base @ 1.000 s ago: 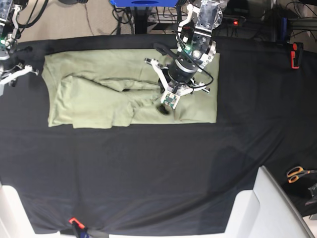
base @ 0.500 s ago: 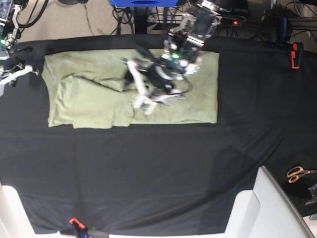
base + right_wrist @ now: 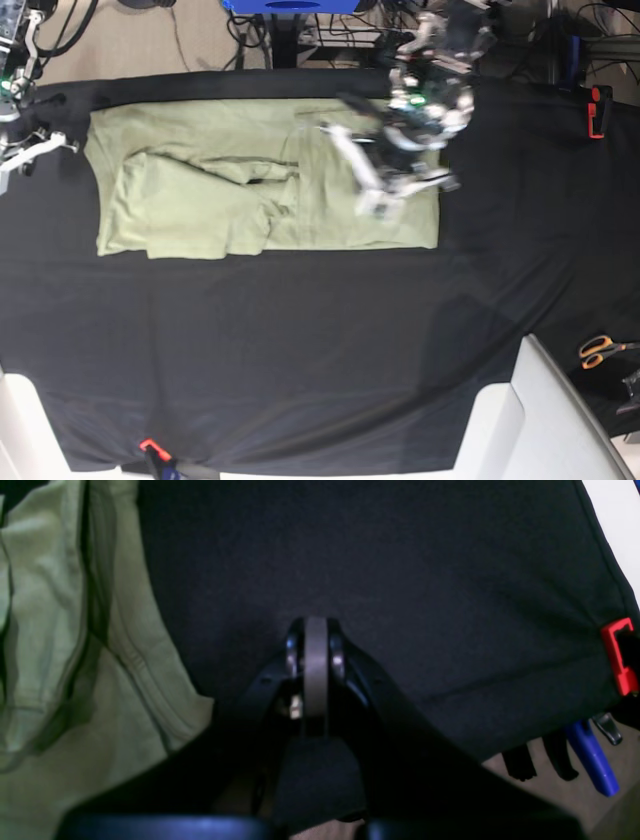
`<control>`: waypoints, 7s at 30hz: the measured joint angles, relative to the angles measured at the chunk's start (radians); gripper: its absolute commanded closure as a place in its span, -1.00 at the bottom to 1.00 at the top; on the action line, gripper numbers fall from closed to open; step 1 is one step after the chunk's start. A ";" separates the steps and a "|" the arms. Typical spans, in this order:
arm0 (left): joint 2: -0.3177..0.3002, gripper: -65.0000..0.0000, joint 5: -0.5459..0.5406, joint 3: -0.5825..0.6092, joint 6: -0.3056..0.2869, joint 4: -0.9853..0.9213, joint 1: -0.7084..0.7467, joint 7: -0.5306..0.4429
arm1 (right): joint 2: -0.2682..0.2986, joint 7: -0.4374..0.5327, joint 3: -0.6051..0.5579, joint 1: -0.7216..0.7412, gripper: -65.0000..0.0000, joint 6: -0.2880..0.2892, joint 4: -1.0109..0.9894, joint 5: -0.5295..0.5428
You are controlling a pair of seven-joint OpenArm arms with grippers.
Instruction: Fold the T-shirt properly
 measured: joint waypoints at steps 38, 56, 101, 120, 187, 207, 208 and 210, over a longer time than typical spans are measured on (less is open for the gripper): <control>-0.185 1.00 -0.410 -0.586 -0.014 -0.044 0.270 -0.197 | 0.250 -0.592 0.000 0.319 -0.69 0.559 -0.735 0.934; -0.185 1.00 -0.410 -0.586 -0.016 -0.058 0.264 -0.201 | 0.187 -0.661 -0.135 0.348 -0.68 0.558 -0.640 0.917; -0.185 1.00 -0.409 -0.586 -0.016 -0.108 0.245 -0.203 | 0.163 -0.684 -0.139 0.415 1.00 0.548 -0.763 0.895; -0.185 1.00 -0.410 -0.589 -0.016 -0.108 0.244 -0.204 | 0.258 -0.542 -0.142 0.225 0.99 0.273 -0.408 0.855; -0.185 1.00 -0.410 -0.587 -0.012 -0.128 0.243 -0.204 | -0.213 -0.481 -0.986 0.186 0.99 -0.395 0.156 -0.003; -0.185 1.00 -0.409 -0.587 -0.012 -0.133 0.227 -0.201 | -0.216 -0.484 -1.052 0.214 0.50 -0.342 0.122 0.002; -0.185 1.00 -0.409 -0.587 -0.012 -0.133 0.228 -0.200 | -0.219 -0.483 -1.058 0.217 0.33 -0.342 0.119 0.008; -0.185 1.00 -0.409 -0.587 -0.012 -0.133 0.229 -0.200 | -0.222 -0.480 -1.062 0.224 0.09 -0.342 0.109 0.009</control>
